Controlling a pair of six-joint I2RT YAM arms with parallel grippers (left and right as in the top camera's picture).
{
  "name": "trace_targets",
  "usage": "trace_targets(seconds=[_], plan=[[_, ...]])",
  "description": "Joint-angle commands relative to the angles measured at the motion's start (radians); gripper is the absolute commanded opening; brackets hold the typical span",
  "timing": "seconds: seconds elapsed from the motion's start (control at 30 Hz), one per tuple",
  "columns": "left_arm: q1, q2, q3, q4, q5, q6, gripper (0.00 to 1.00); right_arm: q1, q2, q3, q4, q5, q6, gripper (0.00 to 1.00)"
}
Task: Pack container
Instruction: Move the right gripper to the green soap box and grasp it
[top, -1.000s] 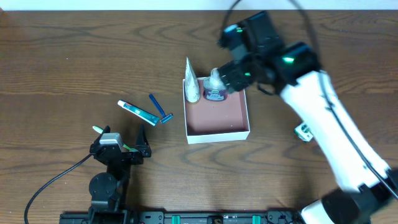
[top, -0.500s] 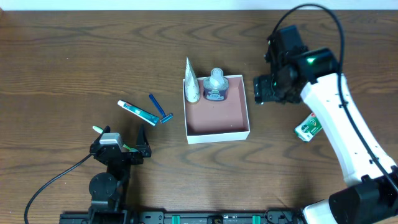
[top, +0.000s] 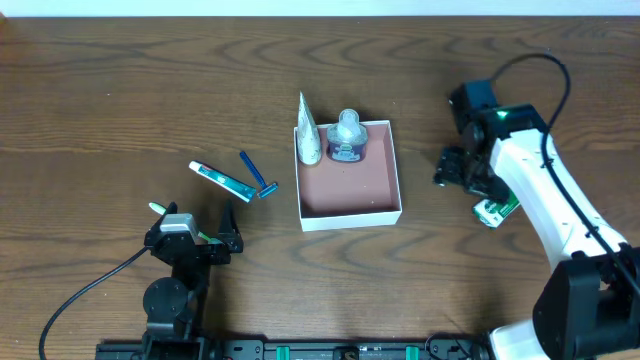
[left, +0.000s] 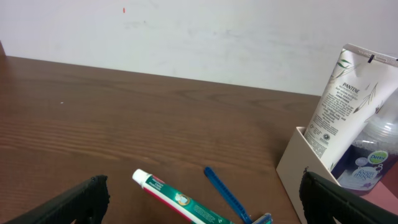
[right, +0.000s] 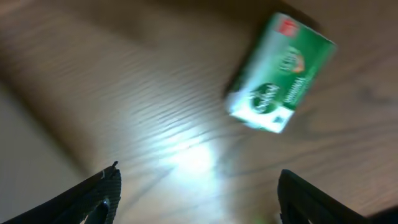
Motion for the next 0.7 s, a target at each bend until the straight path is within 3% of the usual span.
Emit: trace_targets(seconds=[0.0,0.3,0.67], plan=[[0.005,-0.006,-0.021,-0.035,-0.027,0.013,0.98,-0.055,0.000,-0.089,0.050,0.066,0.105,0.80],[0.005,-0.006,-0.021,-0.035,-0.027,0.013,0.98,-0.254,0.000,-0.309,0.248,-0.055,0.099,0.82],[0.005,-0.006,-0.021,-0.035,-0.027,0.013,0.98,-0.330,0.000,-0.397,0.457,-0.085,0.081,0.81]])
